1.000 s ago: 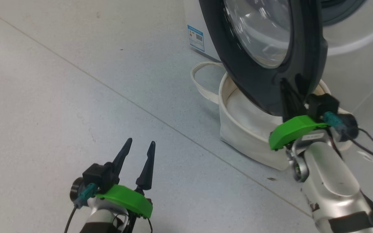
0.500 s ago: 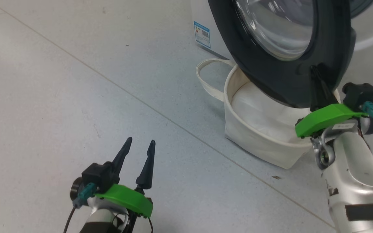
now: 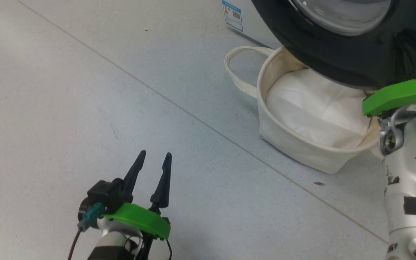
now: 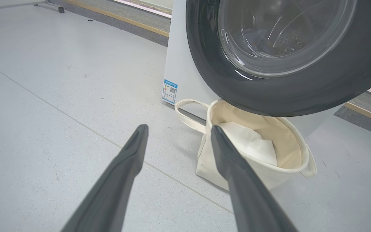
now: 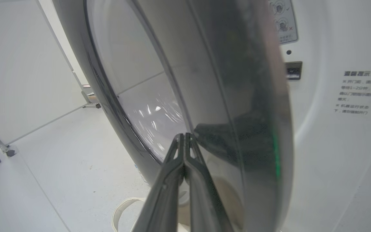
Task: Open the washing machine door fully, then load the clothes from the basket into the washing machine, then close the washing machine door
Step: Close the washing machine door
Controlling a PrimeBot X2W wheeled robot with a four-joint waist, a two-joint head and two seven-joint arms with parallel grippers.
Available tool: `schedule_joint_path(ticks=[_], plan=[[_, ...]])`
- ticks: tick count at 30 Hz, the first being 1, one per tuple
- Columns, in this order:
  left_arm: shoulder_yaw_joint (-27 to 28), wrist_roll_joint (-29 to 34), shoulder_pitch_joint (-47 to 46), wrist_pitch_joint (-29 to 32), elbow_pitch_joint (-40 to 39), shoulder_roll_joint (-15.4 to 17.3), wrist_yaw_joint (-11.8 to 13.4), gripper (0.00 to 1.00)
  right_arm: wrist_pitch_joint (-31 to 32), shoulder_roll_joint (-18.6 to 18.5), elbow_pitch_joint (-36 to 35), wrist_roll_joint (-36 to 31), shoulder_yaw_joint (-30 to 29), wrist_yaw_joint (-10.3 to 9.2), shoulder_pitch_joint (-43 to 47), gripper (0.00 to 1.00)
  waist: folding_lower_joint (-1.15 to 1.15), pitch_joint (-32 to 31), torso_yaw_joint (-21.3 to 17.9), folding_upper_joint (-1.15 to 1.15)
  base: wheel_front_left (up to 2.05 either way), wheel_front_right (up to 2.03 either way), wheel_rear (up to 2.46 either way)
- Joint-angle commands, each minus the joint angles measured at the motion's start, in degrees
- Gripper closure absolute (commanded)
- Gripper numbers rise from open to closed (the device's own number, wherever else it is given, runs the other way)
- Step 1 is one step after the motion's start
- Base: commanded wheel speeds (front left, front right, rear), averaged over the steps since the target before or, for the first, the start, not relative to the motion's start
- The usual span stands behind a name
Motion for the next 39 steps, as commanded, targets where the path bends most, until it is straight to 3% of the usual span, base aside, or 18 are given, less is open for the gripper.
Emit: schedule_joint_path(ticks=[1, 8, 17, 22, 39], plan=[[1.97, -0.94, -1.29, -0.34, -2.03, 0.83, 0.34, 0.00, -0.71, 0.75, -1.51, -1.51, -1.10, 0.30, -3.78, 1.00, 0.00, 1.20, 0.19, 0.00, 0.00, 0.00, 0.00], [1.22, -0.42, -1.58, -0.34, -2.24, 0.83, 1.39, 0.00, -0.71, 0.75, -1.62, -4.37, -7.62, 0.30, -9.54, 1.00, 0.00, 4.07, 0.49, 0.00, 0.00, 0.00, 0.00], [0.34, -4.09, -1.81, -0.34, -2.62, 0.83, 1.76, 0.00, -0.71, 0.75, -1.76, -7.85, -10.87, 0.30, -15.17, 1.00, 0.00, 6.96, 0.60, 0.00, 0.00, 0.00, 0.00], [-1.16, -5.25, -2.51, -0.34, -2.37, 0.83, 2.10, 0.00, -0.71, 0.49, -2.22, -10.07, -16.70, 0.30, -19.80, 1.00, 0.00, 8.57, 0.68, 0.00, 0.00, 0.00, 0.00], [-2.52, -6.87, -4.64, -0.34, -2.35, 0.83, 2.31, 0.00, -0.71, -0.81, -1.75, -12.06, -19.15, 0.30, -27.11, 1.00, 0.00, 12.80, 0.76, 0.00, 0.00, 0.00, 0.00]])
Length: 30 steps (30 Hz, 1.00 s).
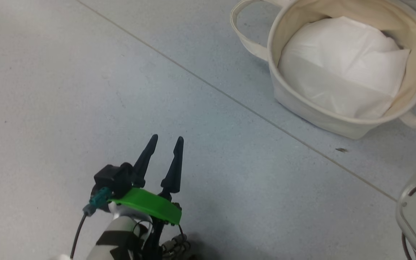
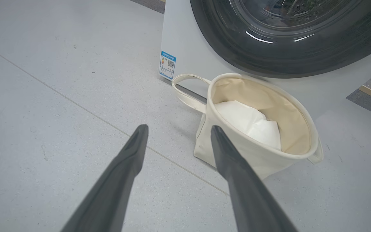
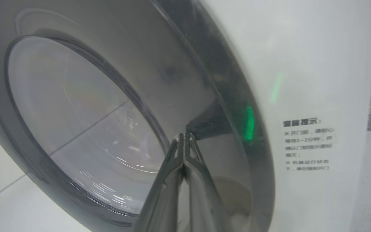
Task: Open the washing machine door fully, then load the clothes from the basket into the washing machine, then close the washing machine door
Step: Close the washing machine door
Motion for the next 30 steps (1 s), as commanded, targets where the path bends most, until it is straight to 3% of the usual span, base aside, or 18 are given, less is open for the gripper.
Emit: schedule_joint_path(ticks=[1, 8, 18, 25, 30], plan=[[1.67, -0.50, -0.86, -0.34, -1.51, 1.16, 0.30, 0.00, -0.12, -0.30, -1.90, 0.21, 0.68, -0.12, -4.65, 1.00, 0.00, 0.71, 0.01, 0.00, 0.00, 0.00, 0.00], [0.74, -1.10, -1.39, -0.34, -1.01, 1.16, 0.36, 0.00, -0.12, -0.68, -2.22, 1.25, 2.37, -0.12, -4.01, 1.00, 0.00, 0.25, 0.19, 0.00, 0.00, 0.00, 0.00], [0.07, 1.46, -0.87, -0.34, 1.92, 1.16, -0.80, 0.00, -0.12, 0.38, -4.59, 8.96, 8.98, -0.12, 8.56, 1.00, 0.00, -8.09, -0.75, 0.00, 0.00, 0.00, 0.00], [2.55, 5.15, 0.49, -0.34, 4.02, 1.16, -1.62, 0.00, -0.12, 1.14, -8.32, 16.67, 20.75, -0.12, 22.22, 1.00, 0.00, -14.87, -6.51, 0.00, 0.00, 0.00, 0.00], [5.53, 7.87, 2.08, -0.34, 4.76, 1.16, -2.42, 0.00, -0.12, 1.25, -14.57, 17.54, 28.99, -0.12, 31.89, 1.00, 0.00, -18.48, -11.54, 0.00, 0.00, 0.00, 0.00]])
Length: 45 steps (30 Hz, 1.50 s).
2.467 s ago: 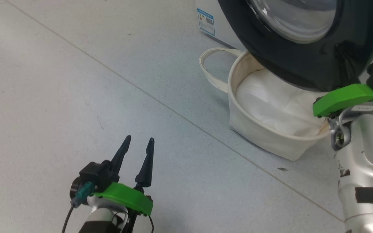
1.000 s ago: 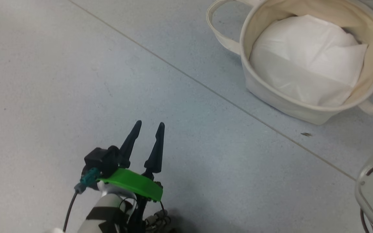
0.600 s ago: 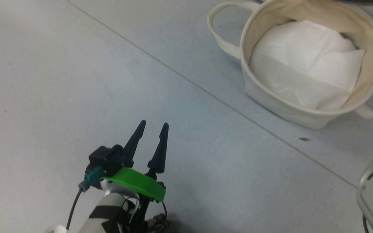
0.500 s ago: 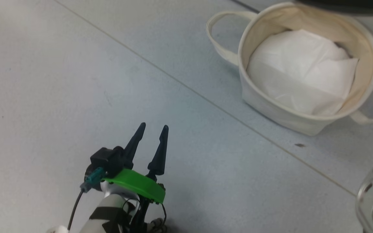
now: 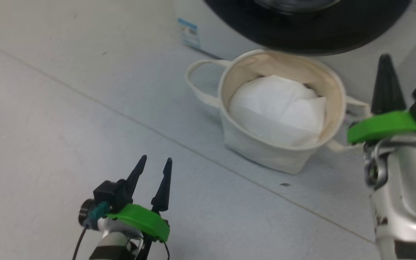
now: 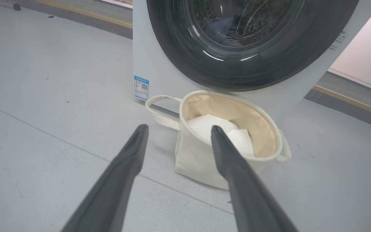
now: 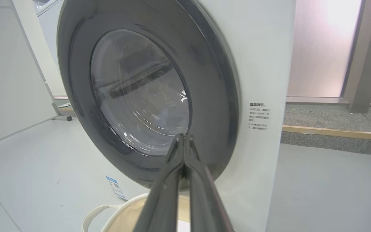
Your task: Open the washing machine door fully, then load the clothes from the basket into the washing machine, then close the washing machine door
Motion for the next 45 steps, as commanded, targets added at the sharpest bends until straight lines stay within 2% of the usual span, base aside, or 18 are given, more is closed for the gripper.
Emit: schedule_joint_path(ticks=[1, 6, 12, 17, 22, 24, 25, 27, 33, 39, 42, 45], plan=[[2.96, 1.06, 0.46, -0.34, -1.13, 1.17, -0.26, 0.00, -0.26, 0.94, -3.75, 0.25, 3.13, -0.02, 2.07, 1.00, 0.00, -3.98, -4.79, -0.01, 0.00, 0.00, 0.00], [6.08, 2.85, 1.84, -0.34, -1.32, 1.17, -1.10, 0.00, -0.26, 1.04, -10.92, 2.33, 6.68, -0.02, 10.50, 1.00, 0.00, -5.36, -9.57, -0.01, 0.00, 0.00, 0.00], [8.25, 3.68, 3.52, -0.34, -3.03, 1.17, -2.00, 0.00, -0.26, 1.09, -19.72, 4.07, 10.19, -0.02, 20.59, 1.00, 0.00, -6.68, -13.53, -0.01, 0.00, 0.00, 0.00], [9.48, 8.52, 4.58, -0.34, -7.91, 1.27, -2.30, 0.00, -0.26, 1.10, -22.31, 5.77, 12.50, -0.02, 25.28, 1.00, 0.00, -6.40, -16.13, -0.01, 0.00, 0.00, 0.00], [10.82, 9.17, 6.09, -0.34, -9.90, 1.22, -2.47, 0.00, -0.26, 1.11, -23.14, 6.22, 11.31, -0.02, 28.40, 0.98, 0.00, -6.86, -17.18, -0.01, 0.00, 0.00, 0.00], [10.86, 9.52, 6.68, -0.34, -10.27, 1.21, -2.52, 0.00, -0.26, 1.11, -23.60, 5.43, 10.34, -0.02, 29.15, 0.68, 0.00, -7.18, -17.64, -0.01, 0.00, 0.00, 0.00], [10.68, 9.89, 6.92, -0.34, -10.33, 1.20, -2.55, 0.00, -0.26, 1.11, -23.90, 5.49, 9.82, -0.02, 29.45, 0.21, 0.00, -7.20, -17.78, -0.01, 0.00, 0.00, 0.00], [10.47, 10.23, 7.30, -0.34, -10.17, 1.20, -2.58, 0.00, -0.26, 1.11, -24.50, 6.46, 8.78, -0.02, 29.93, 0.00, 0.00, -7.32, -18.04, -0.01, 0.00, 0.00, 0.00], [9.66, 10.23, 7.74, -0.34, -10.29, 1.19, -2.62, 0.00, -0.26, 1.11, -23.26, 7.75, 5.86, -0.02, 30.93, 0.00, 0.00, -8.20, -18.42, -0.01, 0.00, 0.00, 0.00], [5.71, 7.86, 9.02, -0.34, -13.03, 1.89, -2.64, 0.00, -0.26, 1.11, -20.63, 10.13, 6.13, -0.02, 31.80, 0.00, 0.00, -9.61, -18.39, -0.01, 0.00, 0.00, 0.00], [4.54, 7.54, 9.81, -0.34, -13.94, 2.53, -2.64, 0.00, -0.26, 1.11, -18.66, 12.74, 4.20, -0.02, 31.59, 0.00, 0.00, -10.38, -18.49, -0.01, 0.00, 0.00, 0.00], [4.17, 7.48, 10.63, -0.34, -14.09, 2.77, -2.64, 0.00, -0.26, 1.11, -17.95, 12.42, 4.47, -0.02, 31.69, 0.00, 0.00, -11.14, -18.68, -0.01, 0.00, 0.00, 0.00]])
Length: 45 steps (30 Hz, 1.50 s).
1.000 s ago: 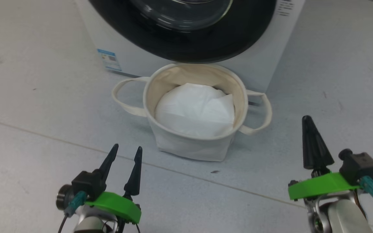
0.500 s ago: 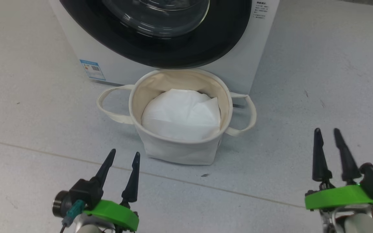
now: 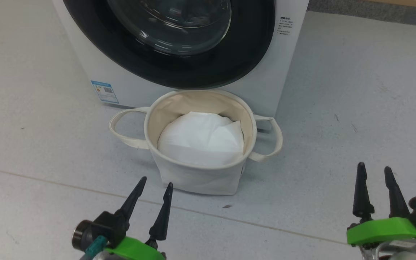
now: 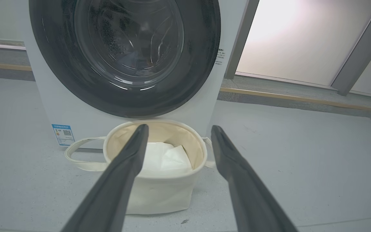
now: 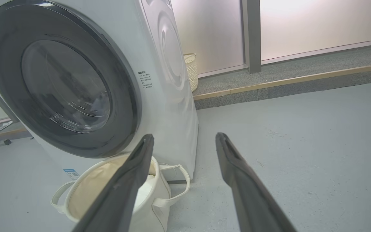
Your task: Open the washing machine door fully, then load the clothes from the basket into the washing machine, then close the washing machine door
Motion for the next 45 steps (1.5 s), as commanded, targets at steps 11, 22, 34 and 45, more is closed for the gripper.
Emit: schedule_joint_path(ticks=[11, 22, 34, 45], plan=[[2.85, 3.03, 1.66, -0.34, -1.45, 0.42, -0.31, 0.00, -0.27, -0.39, -0.79, -1.77, 0.85, -0.01, 1.01, 0.00, 0.00, -3.66, -0.01, 0.00, 0.00, 0.00, 0.00], [3.18, 4.77, 2.70, -0.34, -1.85, -0.33, -0.32, 0.00, -0.27, -0.39, -0.32, -2.72, 1.03, -0.01, 2.10, 0.00, 0.00, -4.78, 0.56, 0.00, 0.00, 0.00, 0.00], [3.85, 3.91, 2.57, -0.34, -0.24, -0.68, -0.32, 0.00, -0.27, -0.39, -0.14, -3.03, 1.27, -0.01, 2.23, 0.00, 0.00, -4.63, 0.99, 0.00, 0.00, 0.00, 0.00], [4.02, 4.09, 2.49, -0.34, -0.20, -0.77, -0.32, 0.00, -0.27, -0.39, 0.00, -3.12, 1.46, -0.01, 2.14, 0.00, 0.00, -4.64, 1.21, 0.00, 0.00, 0.00, 0.00]])
